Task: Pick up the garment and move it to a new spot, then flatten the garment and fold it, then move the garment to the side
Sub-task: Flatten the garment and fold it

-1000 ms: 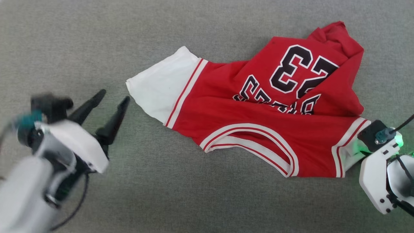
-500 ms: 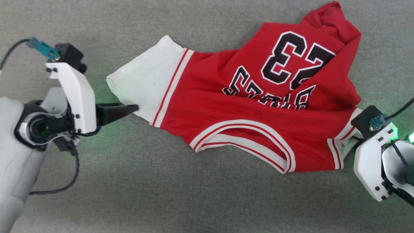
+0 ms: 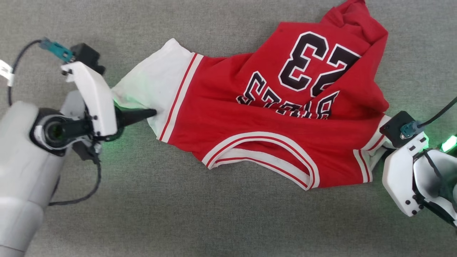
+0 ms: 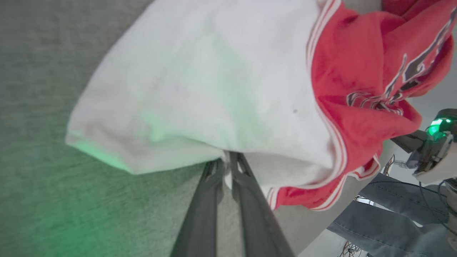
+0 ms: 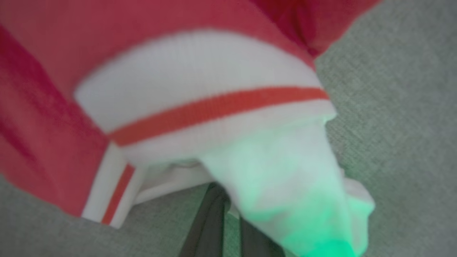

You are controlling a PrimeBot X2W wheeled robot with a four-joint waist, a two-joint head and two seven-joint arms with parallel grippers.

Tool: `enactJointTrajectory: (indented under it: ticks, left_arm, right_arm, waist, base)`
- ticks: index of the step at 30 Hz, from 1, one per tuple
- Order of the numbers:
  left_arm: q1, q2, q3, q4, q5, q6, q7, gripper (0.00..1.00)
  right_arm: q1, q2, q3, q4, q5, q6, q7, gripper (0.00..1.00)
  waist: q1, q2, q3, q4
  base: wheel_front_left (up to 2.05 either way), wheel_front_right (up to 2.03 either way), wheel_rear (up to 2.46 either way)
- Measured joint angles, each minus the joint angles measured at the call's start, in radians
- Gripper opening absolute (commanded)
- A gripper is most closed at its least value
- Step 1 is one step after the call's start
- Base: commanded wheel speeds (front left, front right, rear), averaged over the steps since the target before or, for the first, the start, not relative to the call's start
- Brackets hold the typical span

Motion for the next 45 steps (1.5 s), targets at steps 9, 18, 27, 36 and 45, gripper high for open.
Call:
enactJointTrajectory:
  ticks: [9,18,27,36,45]
  left_arm:
    - [0.028,0.005,0.014,-0.02,-0.007,-0.003,-0.102,0.0]
    - [0.102,0.036,0.121,-0.203,-0.072,-0.003,-0.316,0.0]
    - [0.068,0.004,0.149,-0.234,-0.053,-0.003,-0.462,0.0]
    - [-0.275,-0.068,0.154,-0.025,0.058,-0.003,-0.631,0.0]
    - [-0.756,-0.125,0.185,0.243,0.168,-0.003,-0.917,0.0]
  right_arm:
    - [0.03,0.049,-0.049,0.042,0.002,-0.001,-0.078,0.0]
    - [0.068,0.105,-0.275,-0.058,-0.046,-0.002,-0.193,0.0]
    - [-0.041,0.166,-0.341,-0.092,-0.03,-0.003,-0.221,0.0]
    - [-0.513,0.277,-0.291,0.155,-0.052,-0.004,-0.294,0.0]
    - [-1.125,0.377,-0.339,0.52,-0.202,-0.004,-0.489,0.0]
  waist:
    - [0.0,-0.0001,-0.055,-0.014]
    - [0.0,-0.0001,-0.108,-0.035]
    - [0.0,-0.0001,-0.083,-0.054]
    - [0.0,-0.0001,0.014,-0.082]
    - [0.0,-0.0001,0.103,-0.117]
  base:
    - [0.0,0.0,0.0]
    - [0.0,0.0,0.0]
    - [0.0,0.0,0.0]
    - [0.0,0.0,0.0]
    - [0.0,0.0,0.0]
